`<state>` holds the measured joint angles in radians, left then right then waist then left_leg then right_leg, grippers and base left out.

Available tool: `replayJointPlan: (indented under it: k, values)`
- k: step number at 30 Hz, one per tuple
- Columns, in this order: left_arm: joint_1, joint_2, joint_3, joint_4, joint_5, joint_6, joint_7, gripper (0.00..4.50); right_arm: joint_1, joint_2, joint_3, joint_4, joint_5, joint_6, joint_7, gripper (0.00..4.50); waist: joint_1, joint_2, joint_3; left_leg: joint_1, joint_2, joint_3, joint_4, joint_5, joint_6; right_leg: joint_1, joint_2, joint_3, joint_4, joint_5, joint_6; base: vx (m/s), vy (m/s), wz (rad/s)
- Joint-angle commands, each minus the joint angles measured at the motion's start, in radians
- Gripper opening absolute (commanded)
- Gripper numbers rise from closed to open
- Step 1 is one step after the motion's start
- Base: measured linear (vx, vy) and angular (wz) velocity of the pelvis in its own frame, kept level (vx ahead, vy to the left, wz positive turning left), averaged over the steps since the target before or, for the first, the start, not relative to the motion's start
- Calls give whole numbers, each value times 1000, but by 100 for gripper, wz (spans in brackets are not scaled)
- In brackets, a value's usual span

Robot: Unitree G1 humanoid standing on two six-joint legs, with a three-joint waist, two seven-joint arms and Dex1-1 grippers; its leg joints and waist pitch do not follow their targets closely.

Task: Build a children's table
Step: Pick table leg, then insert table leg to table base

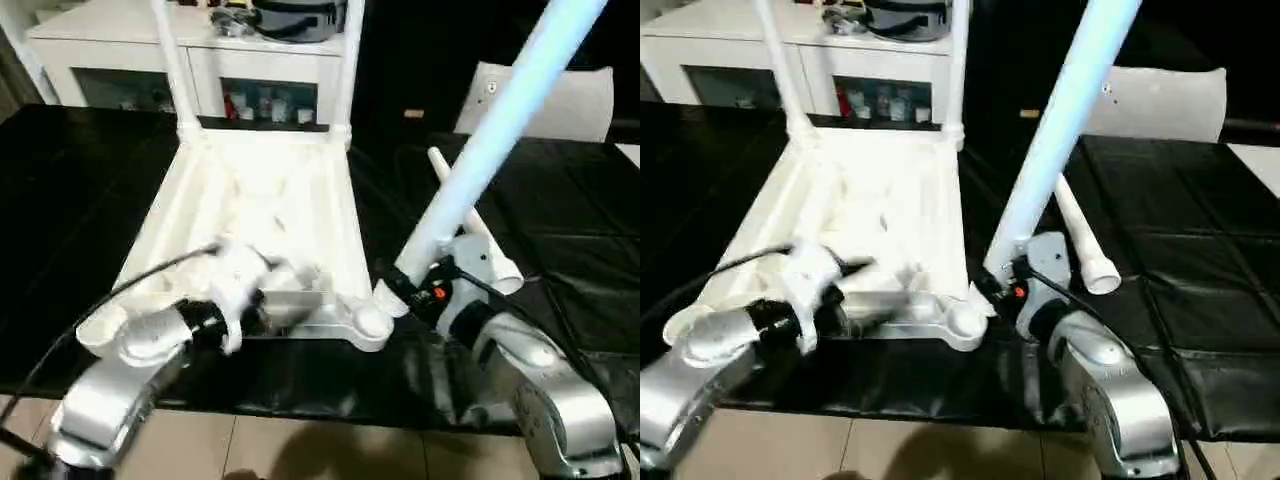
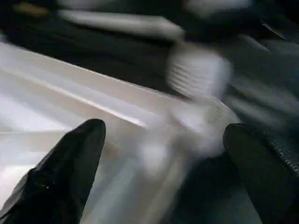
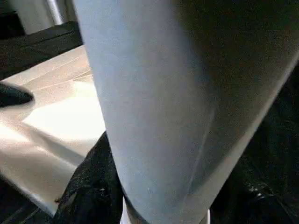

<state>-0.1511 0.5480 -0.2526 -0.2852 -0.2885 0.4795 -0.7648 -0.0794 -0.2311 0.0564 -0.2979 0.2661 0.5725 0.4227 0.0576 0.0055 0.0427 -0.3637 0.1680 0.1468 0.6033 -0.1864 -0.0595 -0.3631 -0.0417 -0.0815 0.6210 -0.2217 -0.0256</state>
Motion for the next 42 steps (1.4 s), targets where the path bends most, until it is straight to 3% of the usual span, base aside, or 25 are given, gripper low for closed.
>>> replayJointPlan:
  k: [1, 3, 4, 6, 7, 9, 10, 16, 19, 20, 22, 25, 27, 34, 36, 39, 42]
  values:
    - [-44, 27, -53, 72, 29, -42, -110, 433, -12, -21, 2, 15, 10, -25, 27, 191, -5, 0, -43, 13, 60, -24, -89, -297, -21, 23, -100, 70, -90, -295, -100, 0, 0, 0]
    - [-74, 24, -69, 126, 59, -83, -130, 416, -14, -29, 3, 21, 12, -30, 36, 191, -2, 4, -43, 14, 56, -18, -86, -272, -12, 19, -101, 76, -92, -288, -103, 0, 0, 0]
    - [-85, 18, -70, 146, 66, -94, -130, 412, -14, -30, 3, 22, 12, -31, 38, 191, -1, 4, -46, 8, 57, -18, -85, -240, -12, 26, -103, 76, -86, -249, -112, 0, 0, 0]
    - [-129, 25, -98, 211, 96, -108, -155, 402, -16, -32, 0, 29, 11, -37, 43, 191, 1, 6, -49, 8, 60, -17, -83, -207, -8, 28, -104, 76, -80, -191, -128, 0, 0, 0]
    - [-142, 29, -107, 229, 105, -106, -163, 377, -17, -33, -1, 31, 11, -38, 45, 191, 1, 6, -49, 11, 57, -13, -80, -207, -5, 26, -103, 77, -81, -193, -128, 0, 0, 0]
    - [-168, 30, -121, 268, 117, -111, -167, 377, -16, -32, -3, 31, 7, -38, 42, 191, 2, 11, -49, 7, 57, -13, -79, -190, -4, 30, -104, 77, -79, -172, -137, 0, 0, 0]
    - [-189, 10, -119, 303, 109, -89, -164, 356, -17, -33, -4, 34, 10, -40, 42, 191, 2, 7, -49, 9, 56, -11, -78, -194, -3, 29, -103, 77, -81, -180, -137, 0, 0, 0]
    - [-230, -50, -109, 356, 67, -25, -188, 323, -8, -29, 5, 21, -11, -42, 16, 191, 3, 7, -47, 11, 60, -9, -78, -205, -4, 28, -106, 77, -85, -221, -151, 0, 0, 0]
    - [-243, -45, -124, 368, 69, -20, -213, 311, 3, -27, 9, 15, -21, -52, 8, 191, 4, 6, -45, 11, 60, -9, -79, -220, -2, 26, -106, 78, -90, -261, -141, 0, 0, 0]
    - [-247, -42, -131, 372, 73, -20, -224, 282, 5, -27, 10, 14, -21, -57, 11, 191, 4, 8, -45, 12, 59, -10, -79, -229, -3, 25, -105, 78, -91, -276, -134, 0, 0, 0]
    - [-253, -41, -139, 377, 81, -19, -238, 282, 10, -29, 11, 12, -20, -64, 15, 191, 4, 8, -46, 12, 60, -11, -80, -235, -5, 25, -105, 78, -92, -280, -130, 0, 0, 0]
    - [-265, -23, -164, 385, 108, -25, -268, 240, 17, -30, 0, 3, 2, -66, 29, 191, 4, 12, -45, 13, 61, -12, -81, -243, -6, 25, -107, 78, -92, -282, -134, 0, 0, 0]
    - [-272, -11, -181, 395, 135, -33, -277, 235, 22, -25, -10, -2, 20, -60, 27, 191, 3, 12, -45, 13, 61, -13, -82, -246, -5, 25, -105, 78, -92, -279, -132, 0, 0, 0]
    - [-295, -8, -192, 436, 162, -61, -286, 187, 25, -23, -8, -1, 22, -61, 24, 191, 4, 15, -45, 14, 61, -13, -82, -252, -6, 24, -106, 78, -94, -281, -139, 0, 0, 0]
    - [-300, -8, -192, 443, 166, -63, -289, 150, 25, -20, -6, -2, 22, -62, 26, 191, 4, 15, -44, 14, 63, -14, -84, -256, -8, 25, -107, 78, -92, -278, -144, 0, 0, 0]
    - [-304, -12, -188, 446, 166, -64, -296, 150, 27, -22, -1, -4, 25, -63, 25, 191, 4, 16, -45, 13, 63, -13, -83, -249, -8, 26, -108, 78, -91, -268, -148, 0, 0, 0]
    - [-308, -15, -186, 452, 169, -69, -302, 110, 30, -25, 6, -6, 25, -65, 28, 191, 4, 15, -45, 11, 63, -12, -82, -242, -5, 27, -108, 79, -91, -258, -149, 0, 0, 0]
